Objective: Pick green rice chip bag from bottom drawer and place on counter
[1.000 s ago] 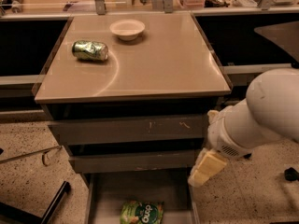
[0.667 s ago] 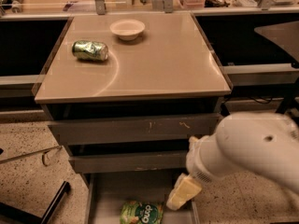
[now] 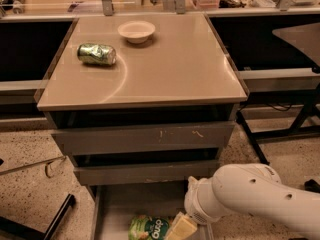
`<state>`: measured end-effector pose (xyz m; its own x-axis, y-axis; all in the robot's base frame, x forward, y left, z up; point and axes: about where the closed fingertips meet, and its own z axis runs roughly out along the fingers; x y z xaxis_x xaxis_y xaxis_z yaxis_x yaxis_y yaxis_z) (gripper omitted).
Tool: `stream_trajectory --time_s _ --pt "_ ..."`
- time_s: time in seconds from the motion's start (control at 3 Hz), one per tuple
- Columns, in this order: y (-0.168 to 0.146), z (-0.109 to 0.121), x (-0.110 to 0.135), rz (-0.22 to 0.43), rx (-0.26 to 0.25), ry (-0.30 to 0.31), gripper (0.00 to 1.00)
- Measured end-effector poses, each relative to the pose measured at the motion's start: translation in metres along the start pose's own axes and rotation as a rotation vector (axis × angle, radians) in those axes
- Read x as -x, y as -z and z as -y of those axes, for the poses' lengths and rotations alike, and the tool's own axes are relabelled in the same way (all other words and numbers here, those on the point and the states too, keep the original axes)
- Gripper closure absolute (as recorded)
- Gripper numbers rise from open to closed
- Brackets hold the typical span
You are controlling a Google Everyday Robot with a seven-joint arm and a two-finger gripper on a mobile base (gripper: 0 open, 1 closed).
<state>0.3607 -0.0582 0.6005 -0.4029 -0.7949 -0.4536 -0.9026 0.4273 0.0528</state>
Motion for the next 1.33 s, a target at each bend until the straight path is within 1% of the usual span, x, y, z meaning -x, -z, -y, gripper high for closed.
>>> stream_trajectory --time_s 0.33,0.67,1.0,1.33 --pt "0.002 0.001 0.002 0.001 -0.006 0.003 0.00" --pt "-0.020 0.004 -0.001 0.066 0.024 -0.005 0.00" --pt "-0.083 0.003 -0.025 0.130 0.065 -0.042 0.00" --pt "-0.142 0.014 -0.039 0.193 0.055 -0.111 0.00"
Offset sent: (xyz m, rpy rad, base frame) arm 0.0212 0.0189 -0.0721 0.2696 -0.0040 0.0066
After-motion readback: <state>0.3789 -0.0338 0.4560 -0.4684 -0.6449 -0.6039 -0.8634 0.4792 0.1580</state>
